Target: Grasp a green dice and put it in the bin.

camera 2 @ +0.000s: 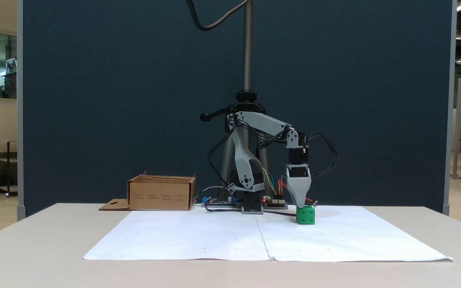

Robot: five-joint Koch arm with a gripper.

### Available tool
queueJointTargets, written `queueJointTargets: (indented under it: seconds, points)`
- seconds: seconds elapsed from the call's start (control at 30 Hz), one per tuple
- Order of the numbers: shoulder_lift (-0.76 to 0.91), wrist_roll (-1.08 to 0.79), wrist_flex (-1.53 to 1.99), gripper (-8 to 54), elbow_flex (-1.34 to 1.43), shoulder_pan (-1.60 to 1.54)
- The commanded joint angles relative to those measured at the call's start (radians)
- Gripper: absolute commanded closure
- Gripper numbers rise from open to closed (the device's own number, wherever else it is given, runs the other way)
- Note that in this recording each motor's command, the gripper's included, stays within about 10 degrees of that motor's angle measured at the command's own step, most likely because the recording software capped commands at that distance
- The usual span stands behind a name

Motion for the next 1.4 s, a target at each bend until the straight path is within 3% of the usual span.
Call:
queueJointTargets:
  seconds: [0.0,1.27,1.37]
  points:
    - [0.002,0.067,-0.04,4.0,-0.011,-0.014]
    - [-0.196,0.066,-0.149,4.0,-0.002,-0.044]
    - [-0.199,0.066,-0.147,6.5,-0.002,-0.046]
